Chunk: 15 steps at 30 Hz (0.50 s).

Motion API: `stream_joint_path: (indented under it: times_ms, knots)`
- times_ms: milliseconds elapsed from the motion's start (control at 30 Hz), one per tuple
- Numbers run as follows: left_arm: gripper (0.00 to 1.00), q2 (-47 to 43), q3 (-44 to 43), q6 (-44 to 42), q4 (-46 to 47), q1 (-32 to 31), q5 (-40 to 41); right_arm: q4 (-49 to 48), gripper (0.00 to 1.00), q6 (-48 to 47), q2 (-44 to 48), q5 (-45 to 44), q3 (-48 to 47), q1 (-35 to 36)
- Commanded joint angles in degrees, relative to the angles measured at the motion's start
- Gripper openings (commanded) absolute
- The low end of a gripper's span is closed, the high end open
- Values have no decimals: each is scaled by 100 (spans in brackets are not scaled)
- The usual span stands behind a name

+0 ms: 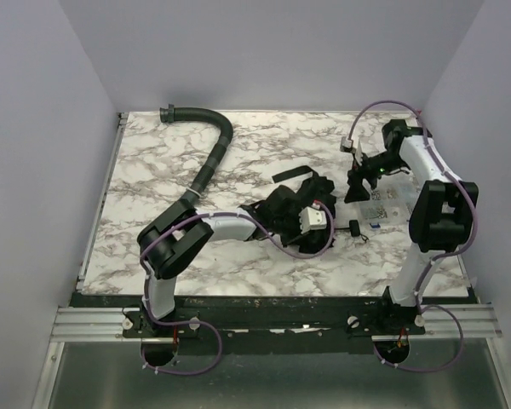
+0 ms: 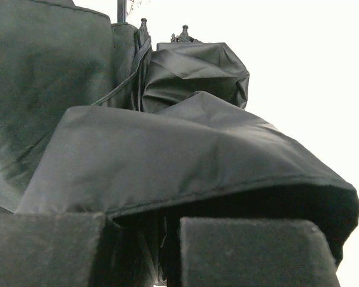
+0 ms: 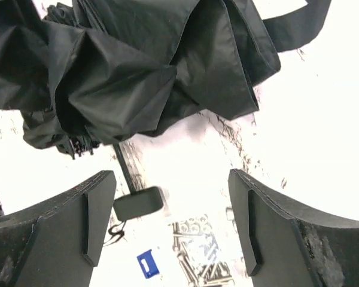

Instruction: Put away the umbrella

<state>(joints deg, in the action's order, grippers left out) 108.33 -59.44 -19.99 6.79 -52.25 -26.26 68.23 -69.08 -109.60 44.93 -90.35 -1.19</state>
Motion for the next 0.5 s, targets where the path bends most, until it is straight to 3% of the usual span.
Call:
stream_joint_path:
  times_ms: [0,67,133,300,400,467]
  knots:
    - [0,813,-101,844,-2163,504,-866,585,83,-930,570,472,180,-222]
    - [0,922,-422,909,-2537,651,-1064,519,87,-1677,1069,801,647,-248]
    - [0,1031,-794,943,-2962,820,-1320,271,99,-2327,1633,1233,1277,-265]
    - [0,1616,-1844,1264,-4114,1350,-2206,103,100,-4469,2350,1779,2593,-134]
    - [0,2219,-2661,1368,-4996,1534,-2510,-779,100,-3973,2600,1603,2946,301]
    - [0,2549,-3062,1514,-5326,1616,-2653,-2037,100,-3088,2905,1149,3403,849]
